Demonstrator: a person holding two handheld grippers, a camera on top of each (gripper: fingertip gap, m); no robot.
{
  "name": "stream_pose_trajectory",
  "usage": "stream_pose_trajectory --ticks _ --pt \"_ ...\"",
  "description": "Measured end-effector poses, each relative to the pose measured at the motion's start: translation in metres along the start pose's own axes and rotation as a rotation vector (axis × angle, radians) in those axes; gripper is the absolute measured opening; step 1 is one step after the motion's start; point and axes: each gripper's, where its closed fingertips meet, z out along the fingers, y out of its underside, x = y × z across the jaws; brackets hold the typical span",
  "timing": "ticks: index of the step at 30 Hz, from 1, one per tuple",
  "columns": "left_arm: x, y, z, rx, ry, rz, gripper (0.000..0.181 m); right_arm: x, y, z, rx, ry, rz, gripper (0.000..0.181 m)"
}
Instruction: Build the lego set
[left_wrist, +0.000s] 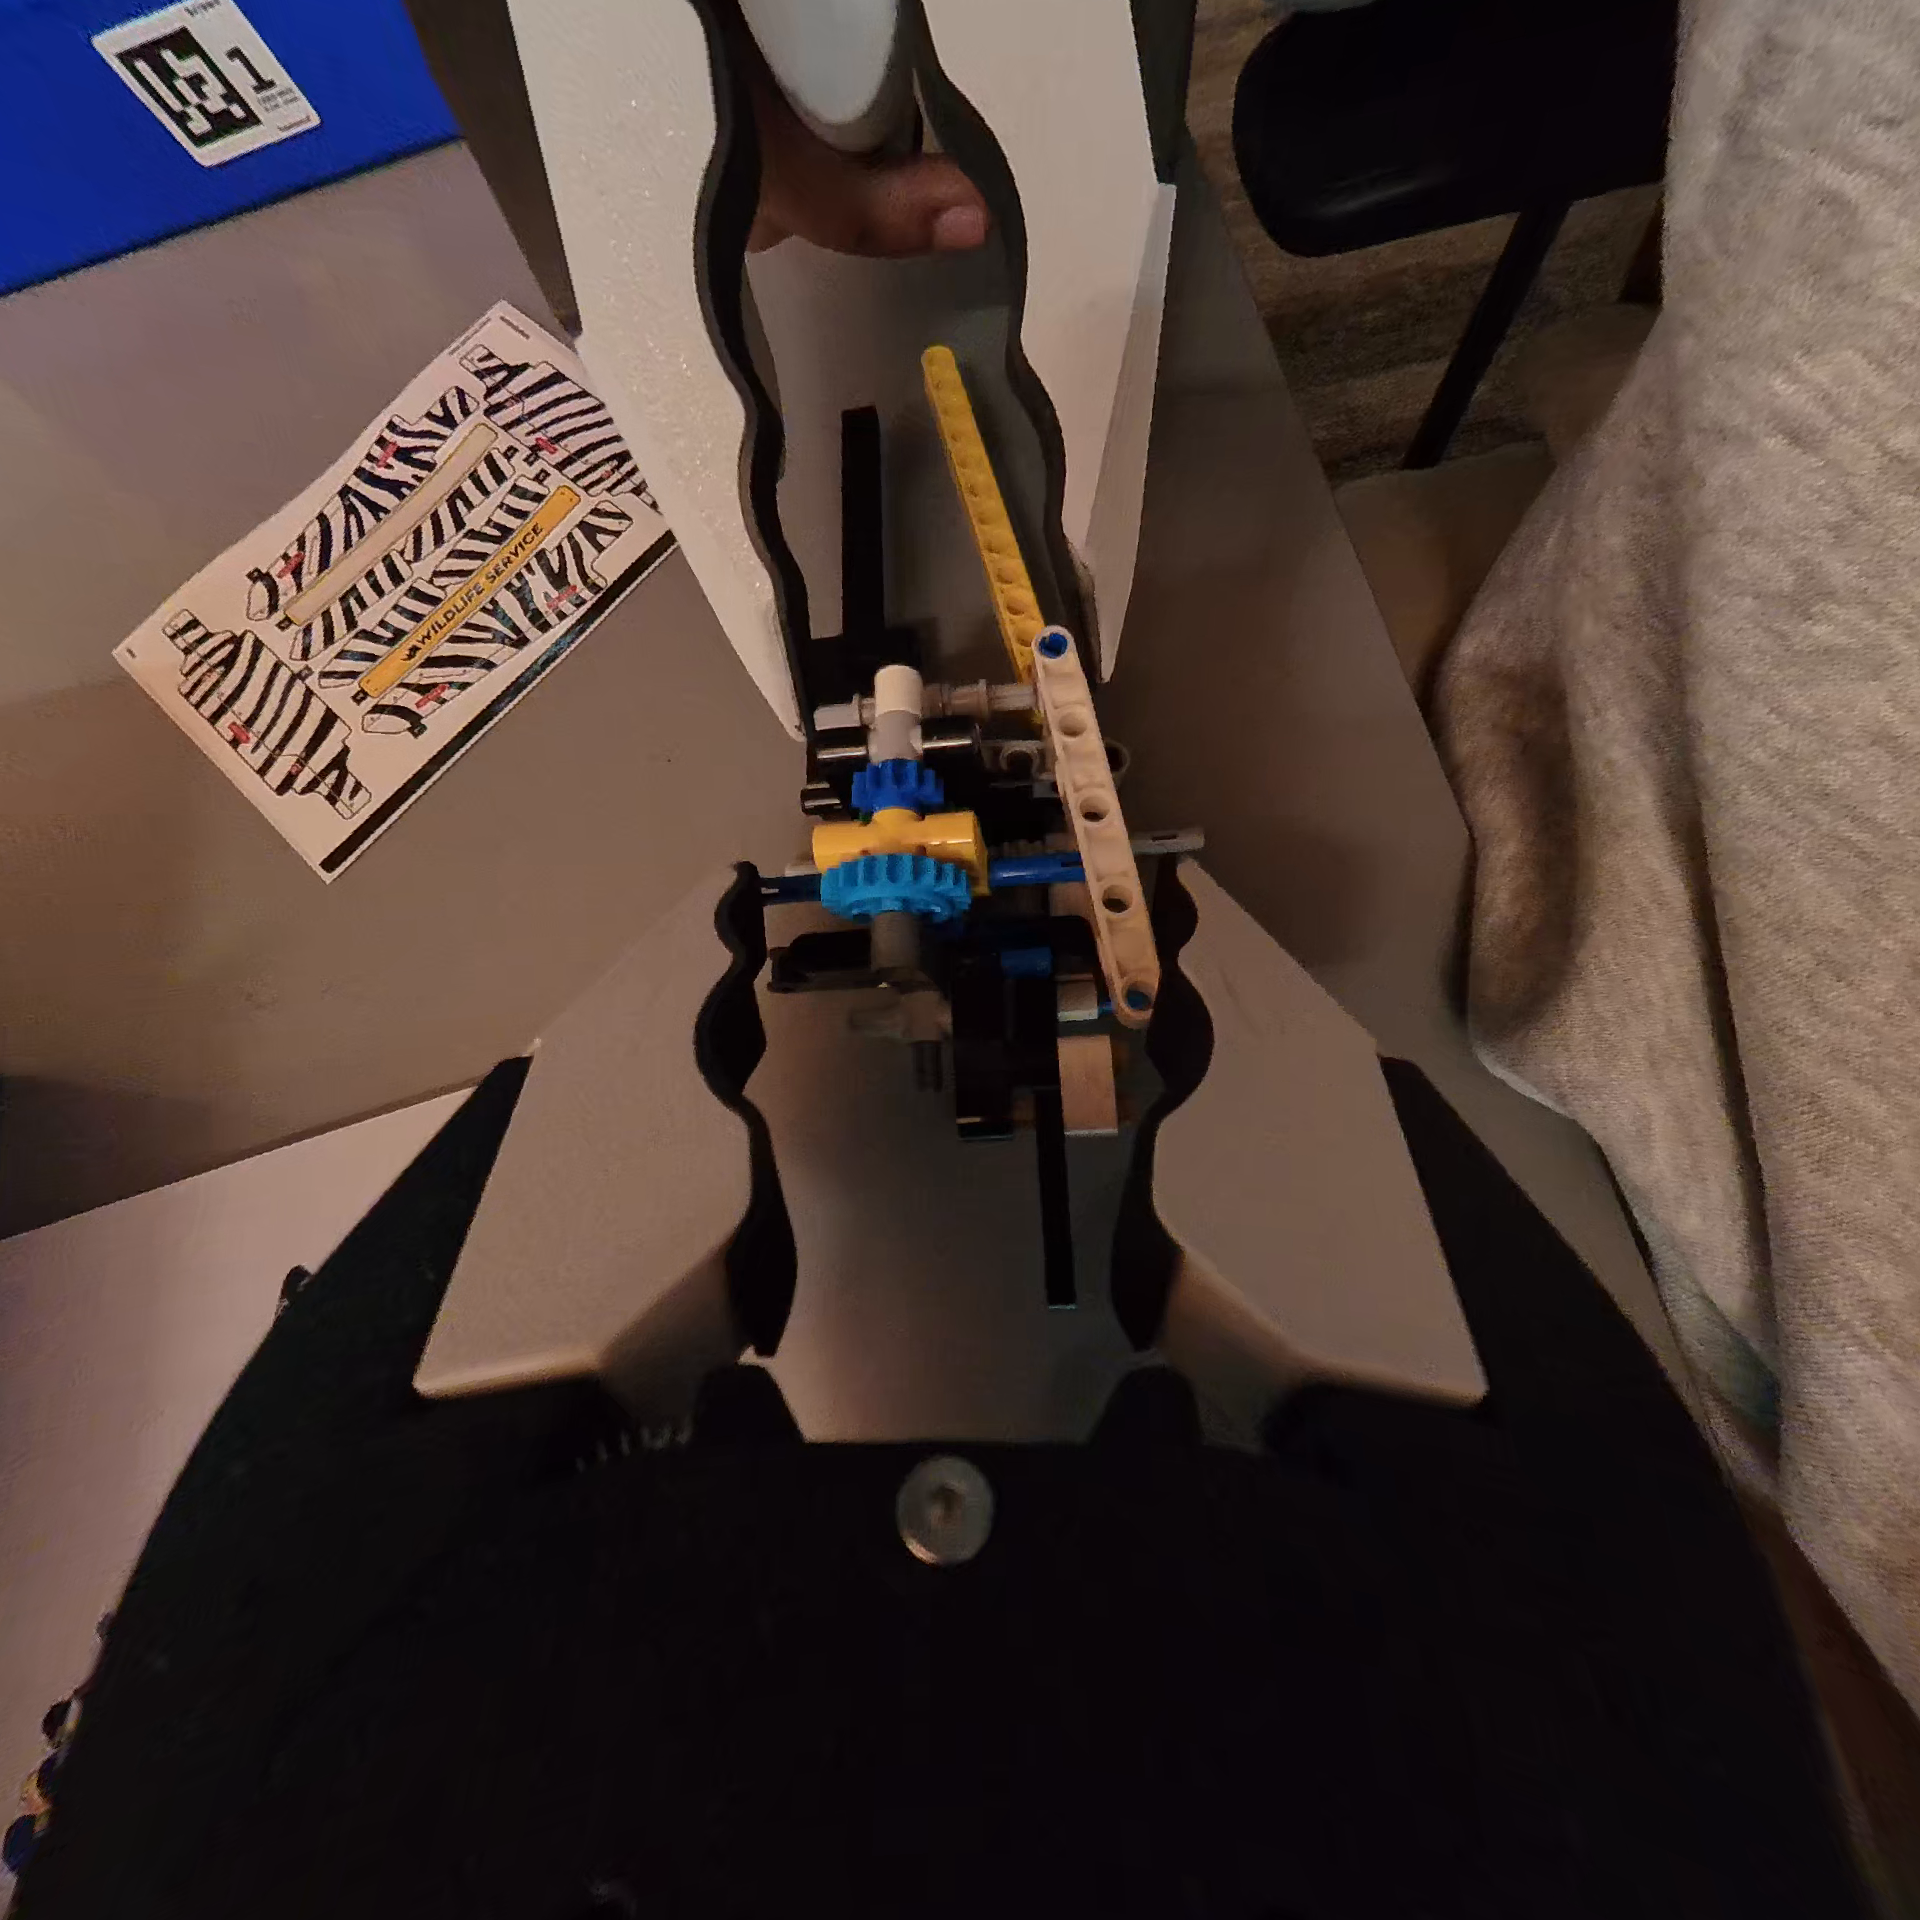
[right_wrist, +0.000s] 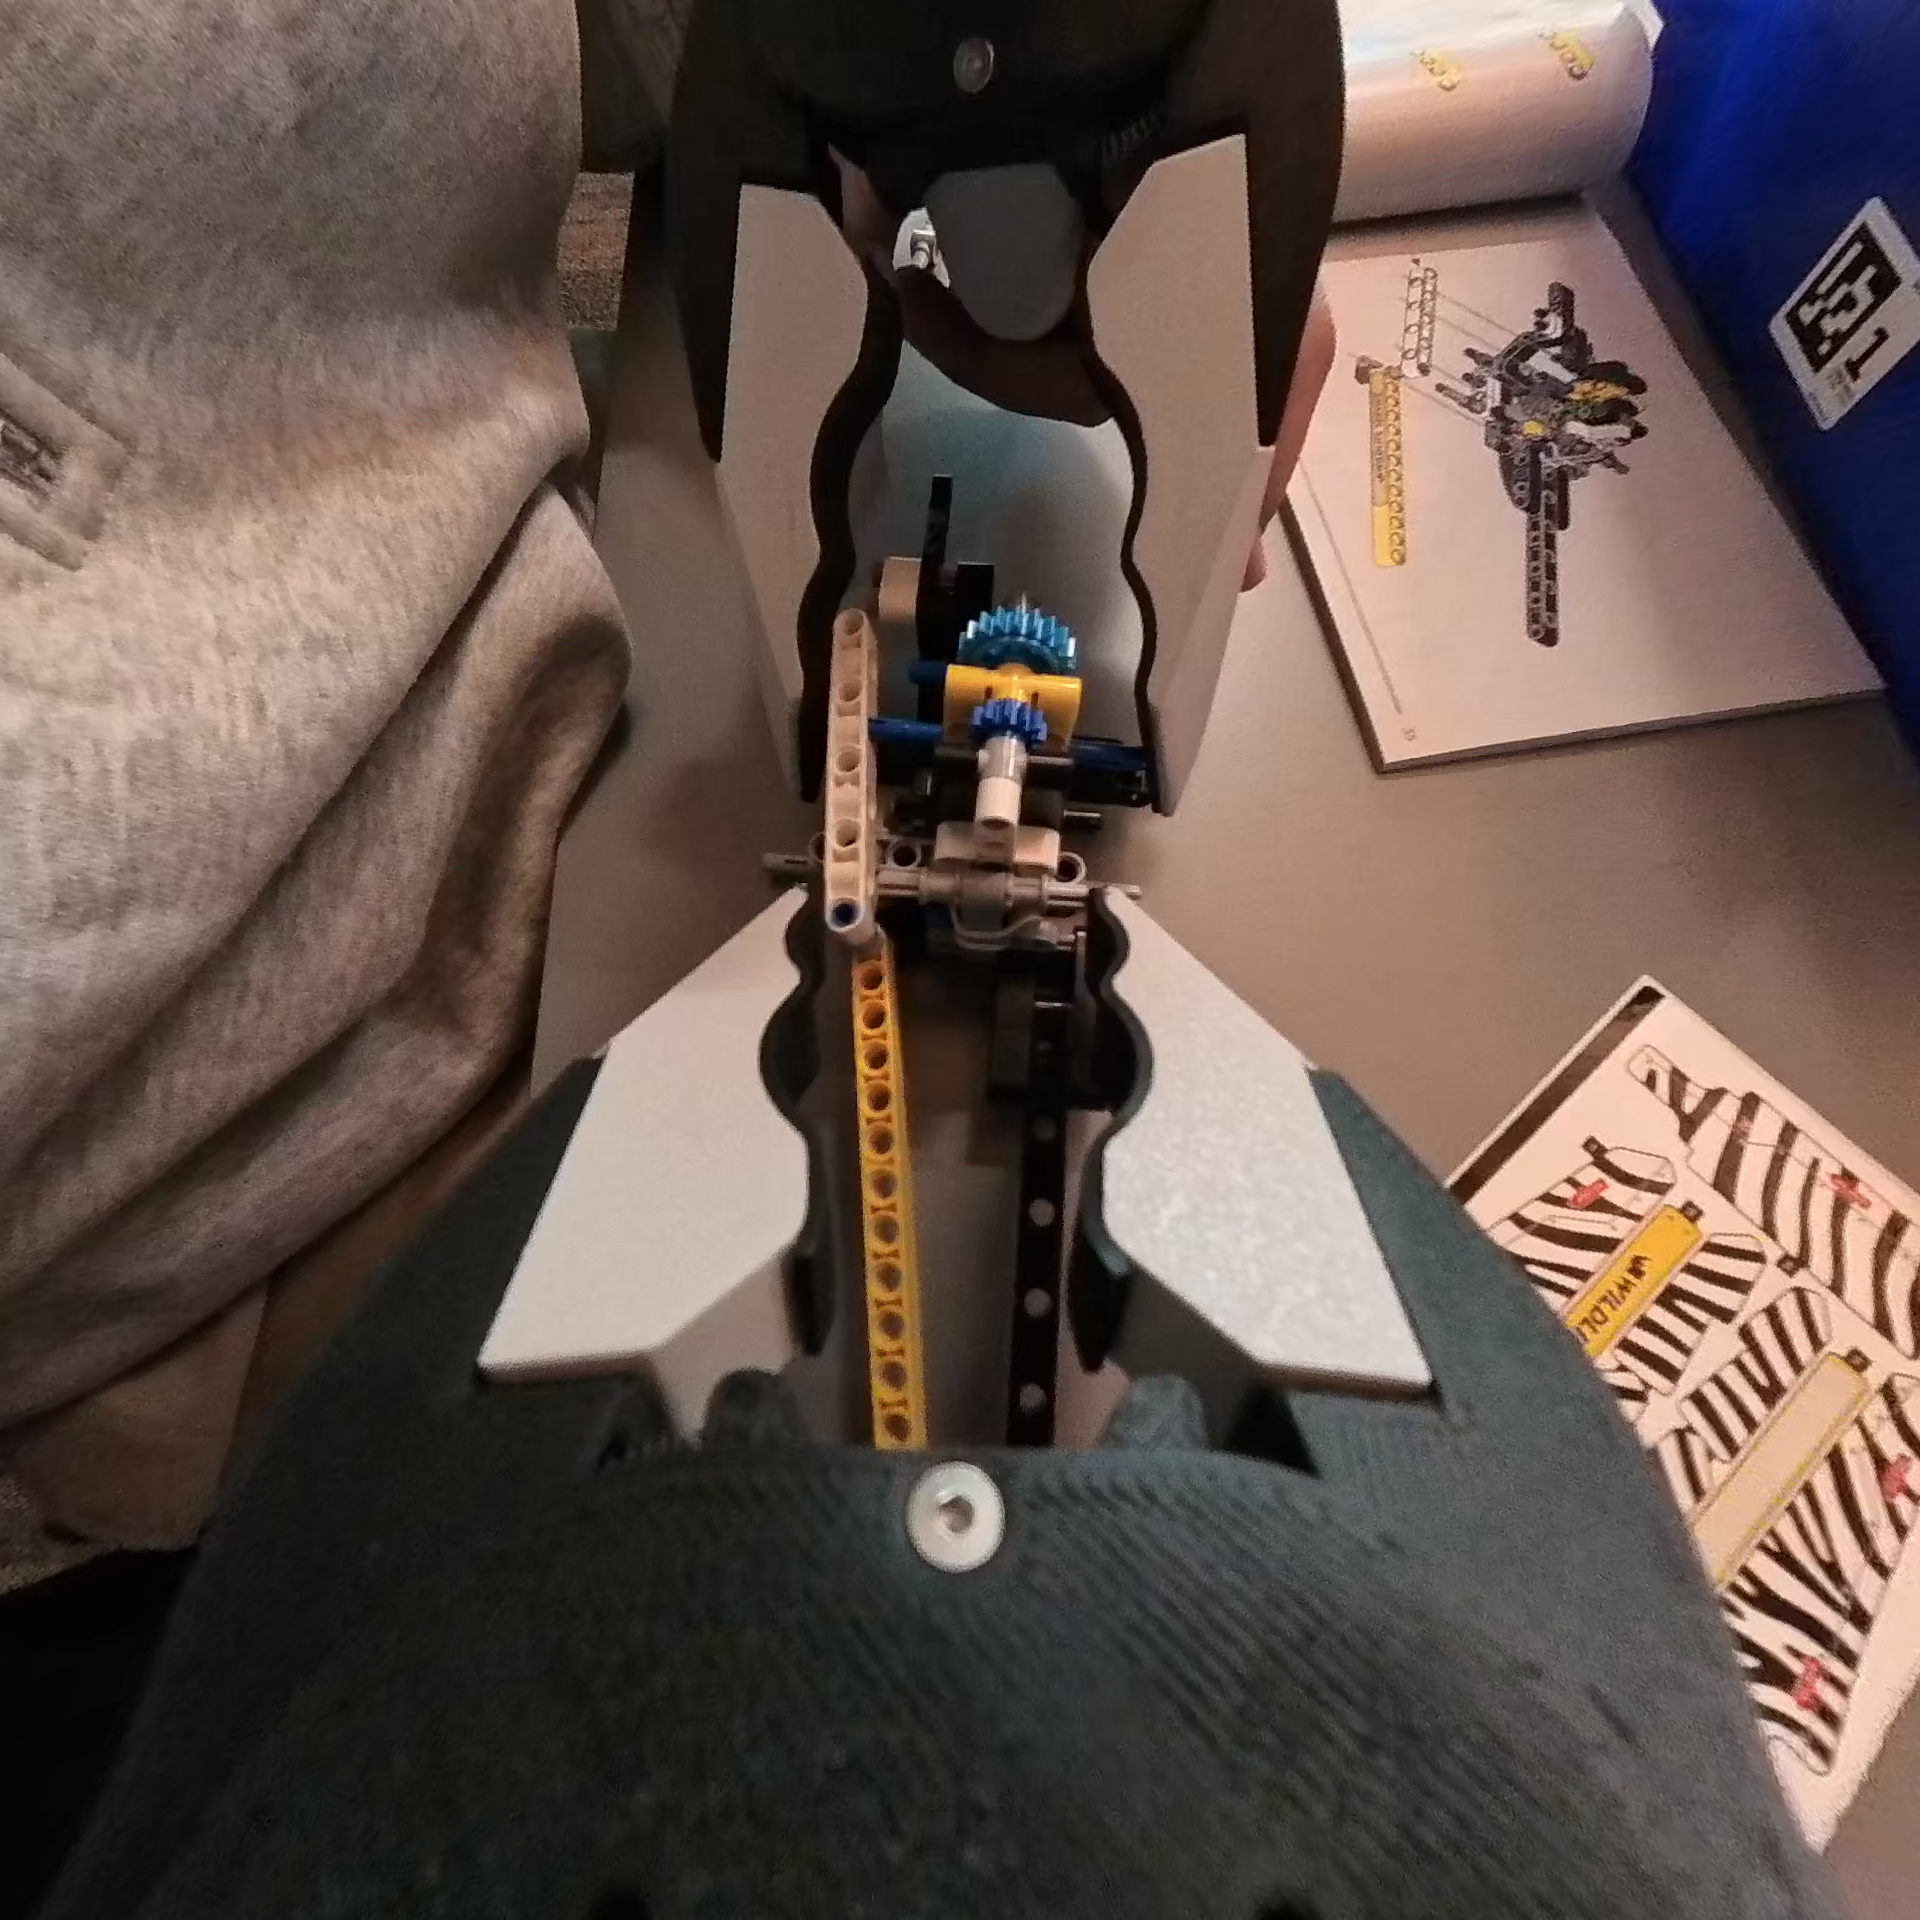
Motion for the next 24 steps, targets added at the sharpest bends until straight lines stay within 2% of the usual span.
stream_pose_trajectory --ticks 24 --pt "0.0002 -0.0014 -0.001 -0.003 0.016 -0.025 0.074 -0.0011 -0.0027 -0.002 0.015 -0.006 0.039 0.047"
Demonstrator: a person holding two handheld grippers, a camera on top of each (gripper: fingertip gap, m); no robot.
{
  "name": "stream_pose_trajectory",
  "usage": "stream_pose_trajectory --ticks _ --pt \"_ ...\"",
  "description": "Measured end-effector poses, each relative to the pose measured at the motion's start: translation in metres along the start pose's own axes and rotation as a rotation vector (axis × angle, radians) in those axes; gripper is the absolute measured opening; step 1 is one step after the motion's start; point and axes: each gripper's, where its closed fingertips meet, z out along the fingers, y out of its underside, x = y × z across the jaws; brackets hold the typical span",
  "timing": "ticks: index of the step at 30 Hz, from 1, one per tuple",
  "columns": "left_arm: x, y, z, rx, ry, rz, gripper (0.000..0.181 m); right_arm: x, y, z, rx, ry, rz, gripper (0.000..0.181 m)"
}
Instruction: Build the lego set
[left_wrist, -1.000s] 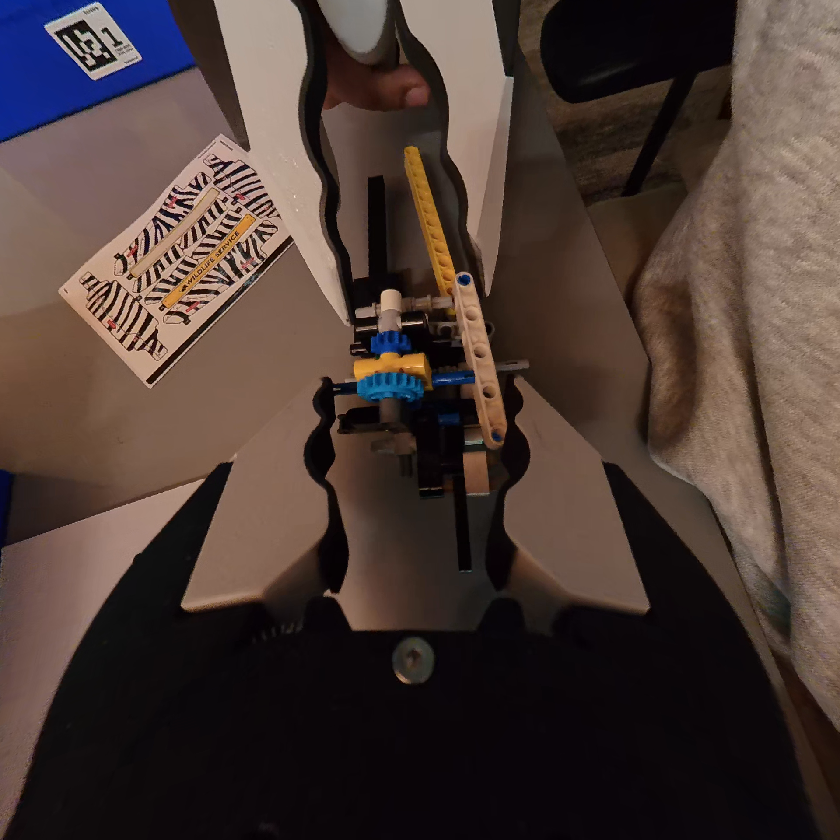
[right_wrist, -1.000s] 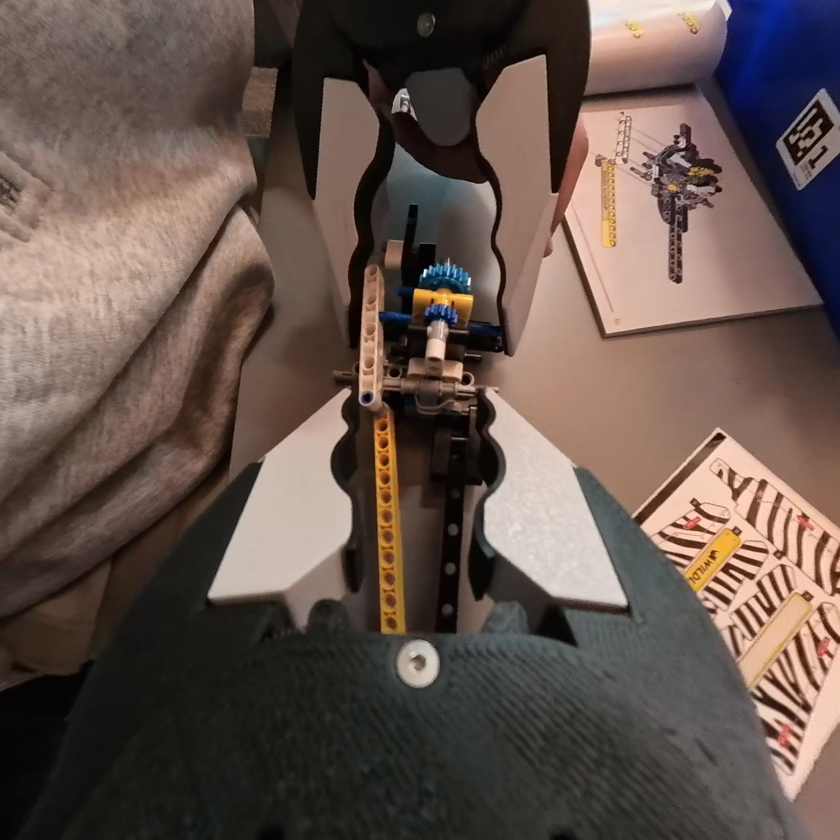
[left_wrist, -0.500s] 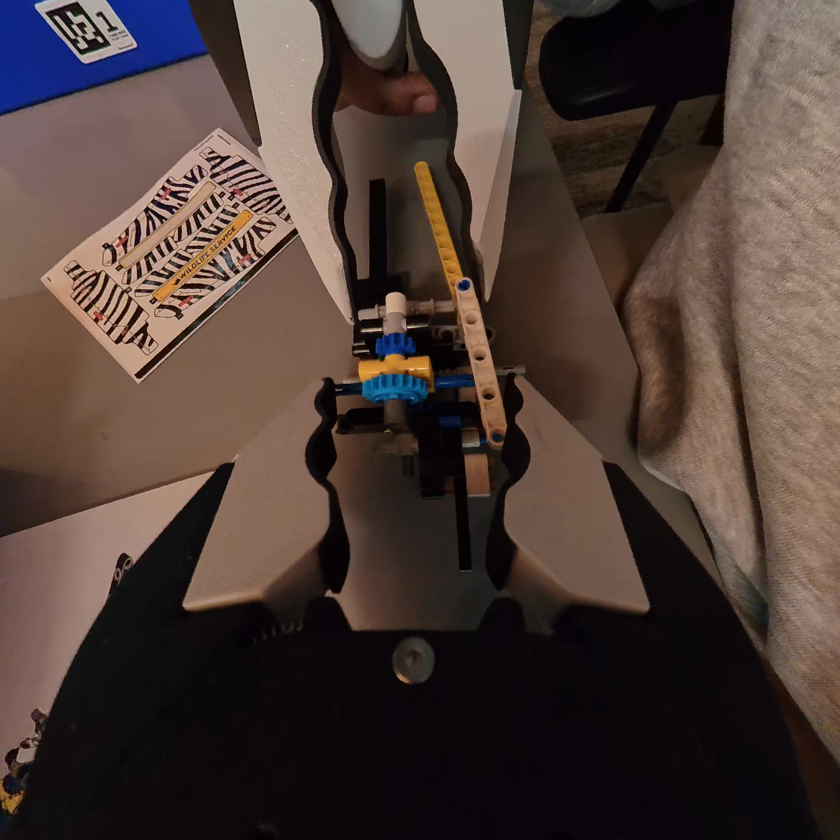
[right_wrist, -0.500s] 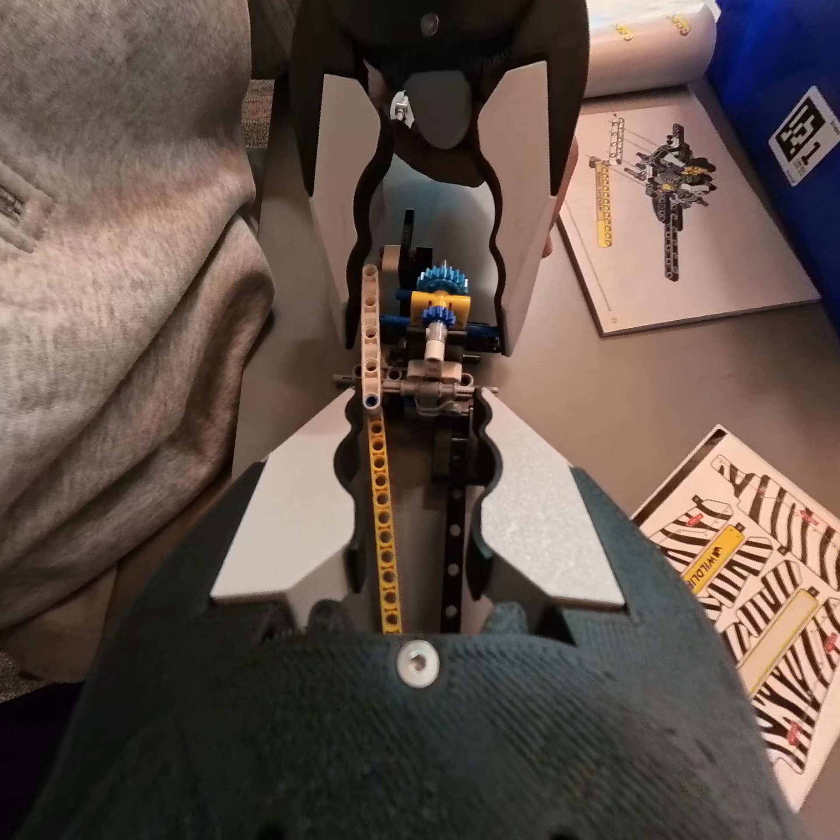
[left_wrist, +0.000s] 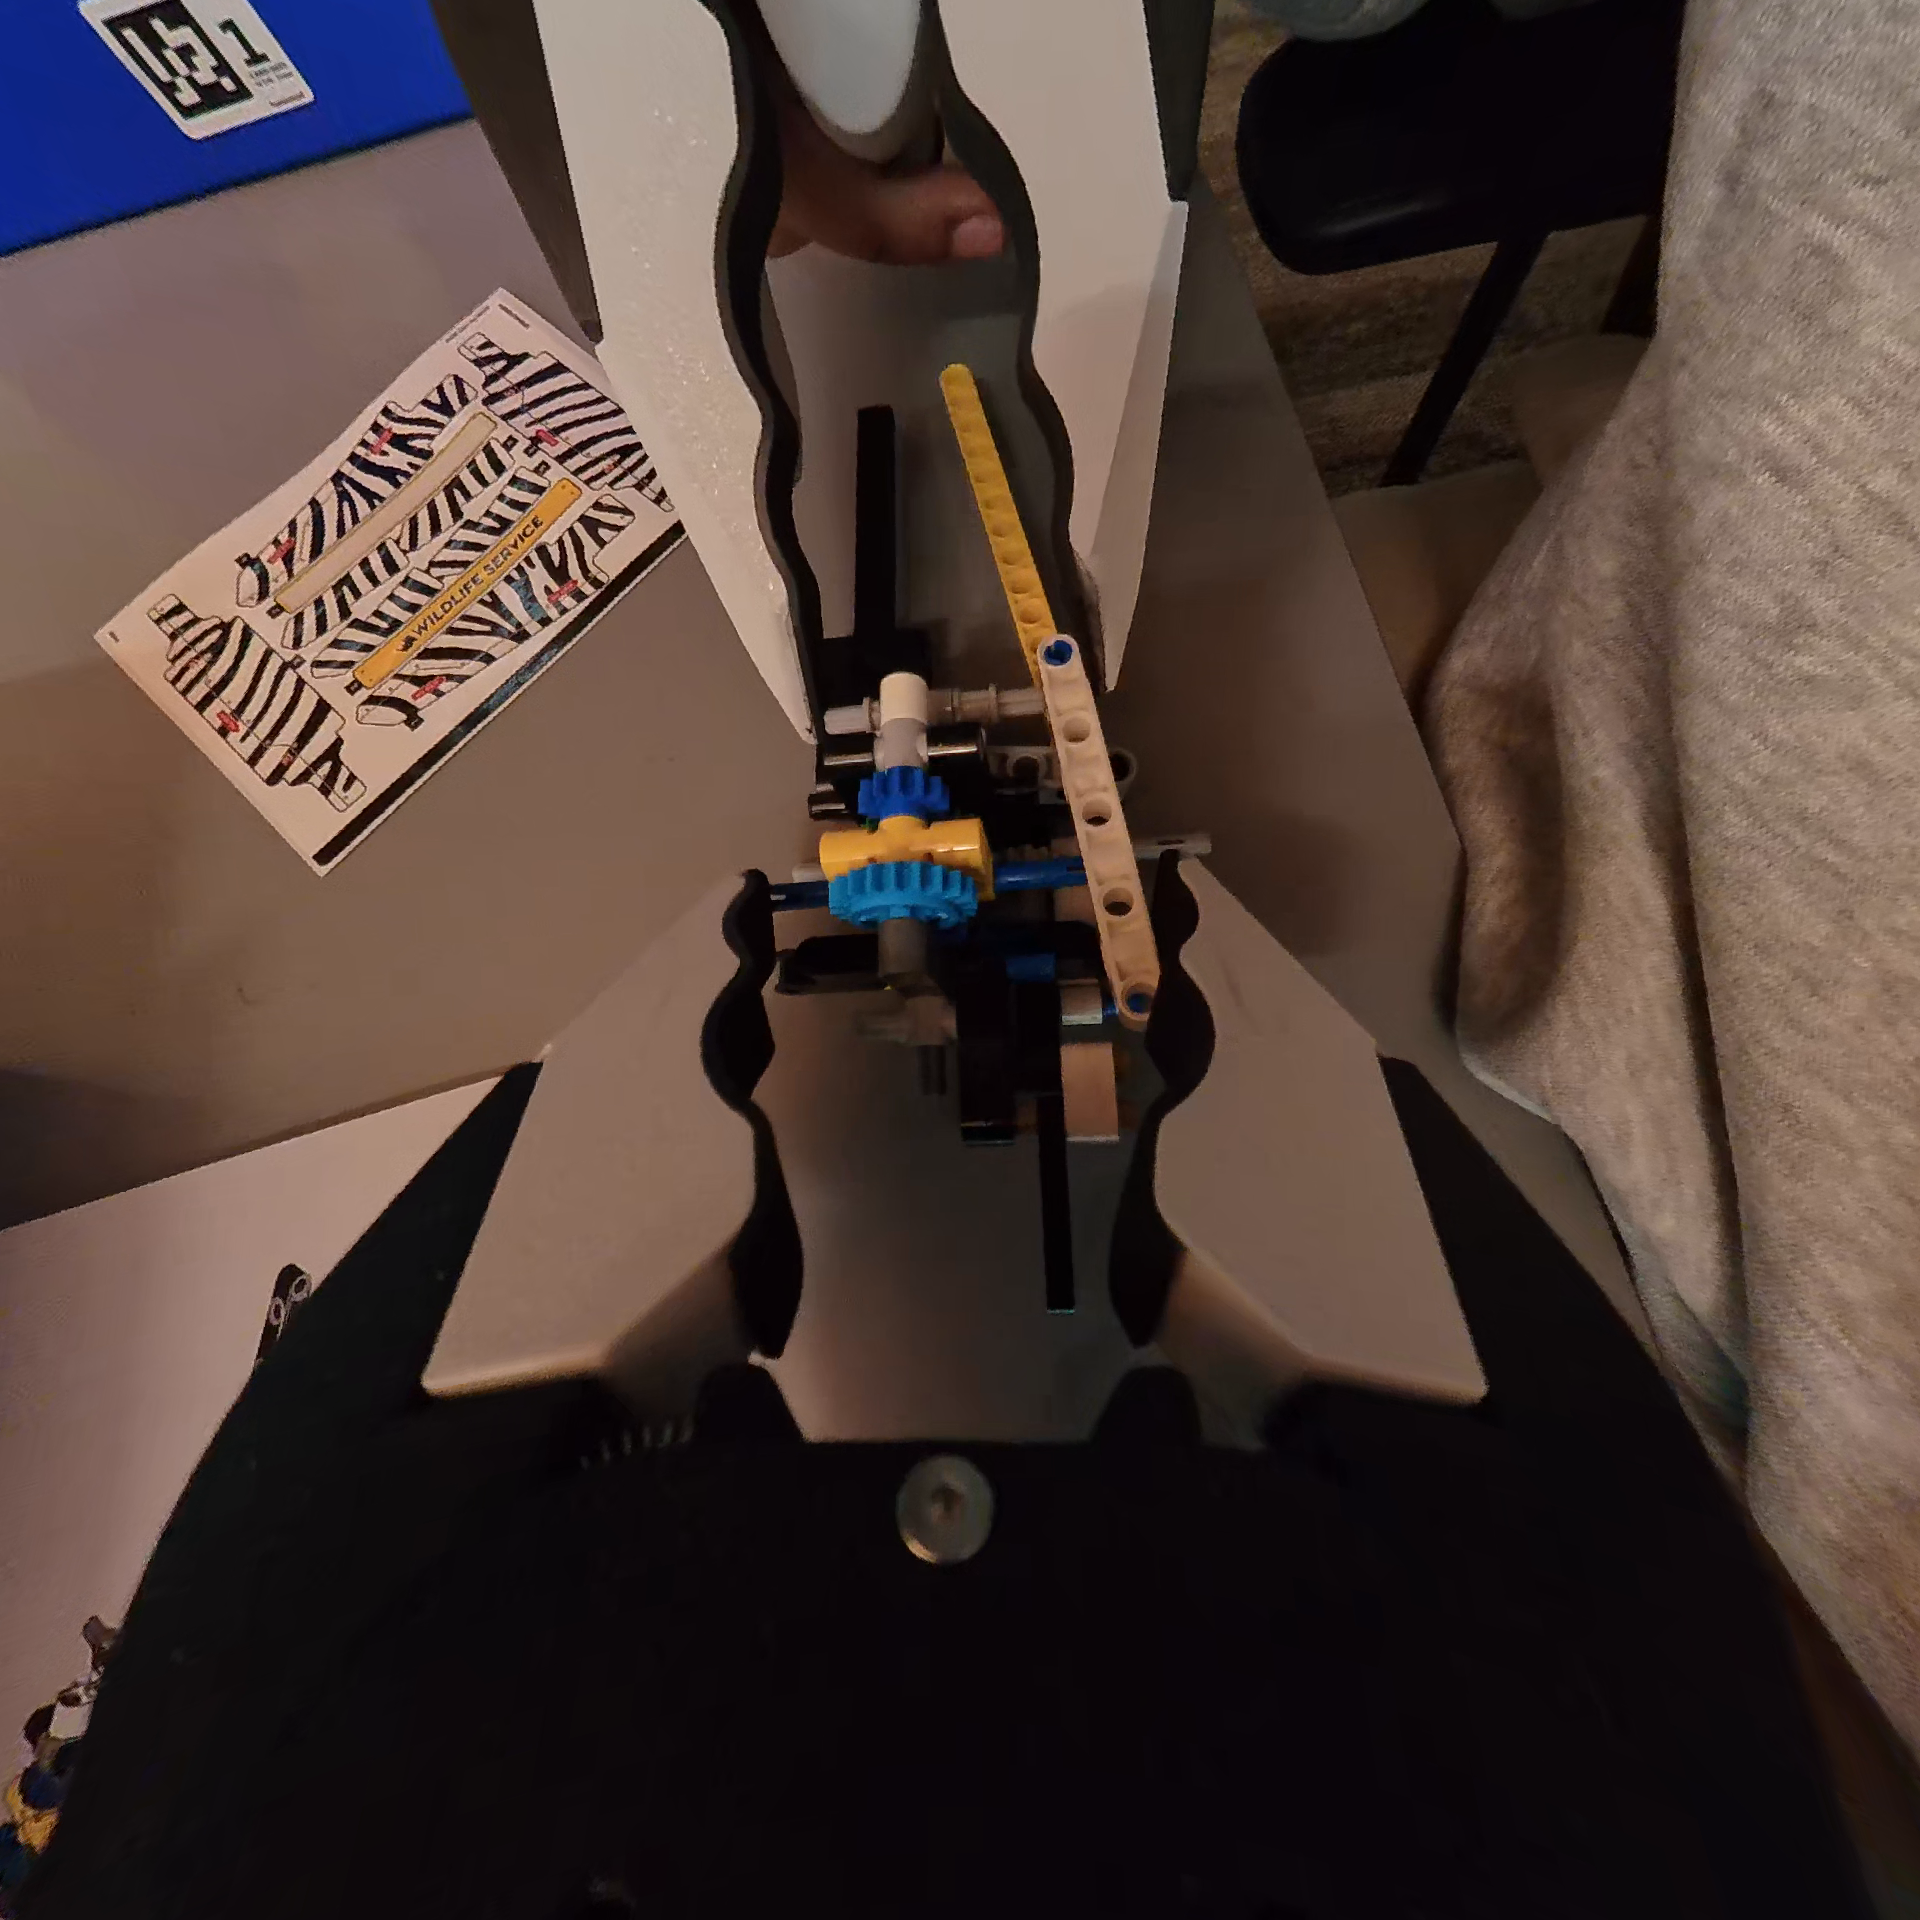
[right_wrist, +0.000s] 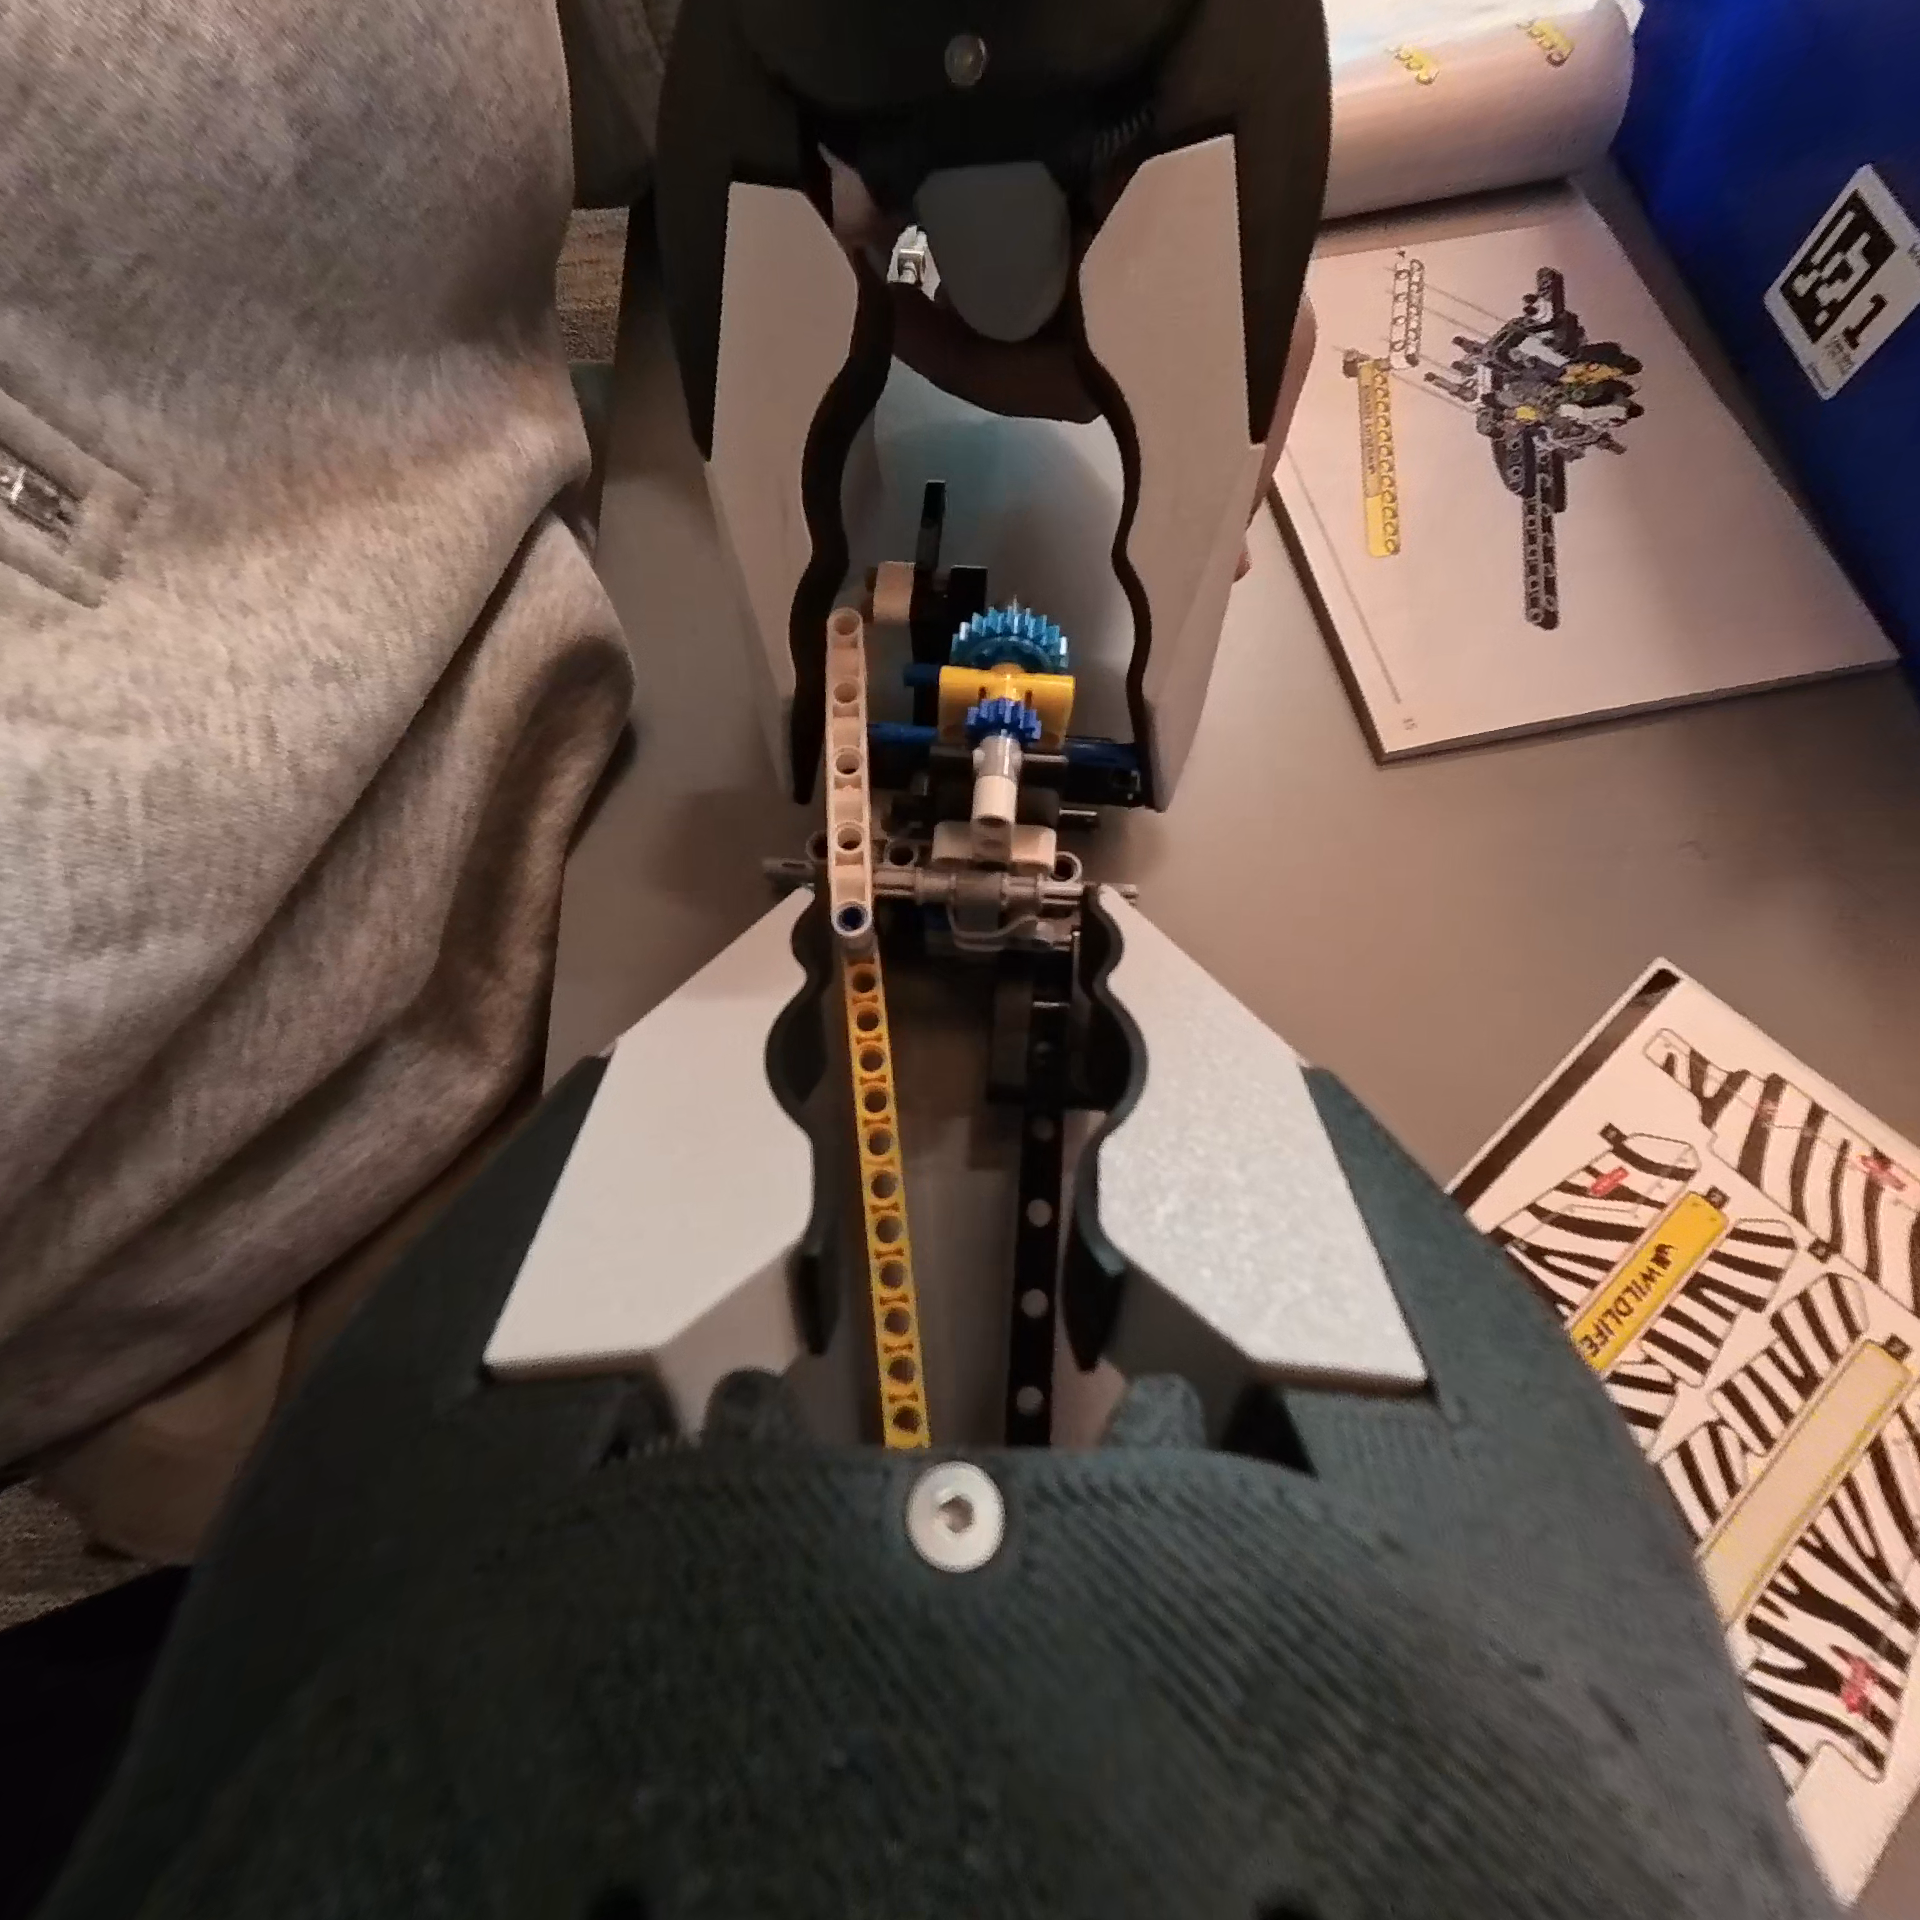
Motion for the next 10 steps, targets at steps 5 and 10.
stream_pose_trajectory --ticks 5,10 --pt "-0.0008 0.0004 -0.0002 -0.006 -0.006 0.003 0.073 -0.0008 0.0002 0.0001 -0.001 0.0 0.0 0.047" --pt "-0.0014 0.0005 0.0 -0.009 -0.01 -0.004 0.073 -0.0028 -0.0001 0.0005 -0.005 -0.002 0.003 0.053"
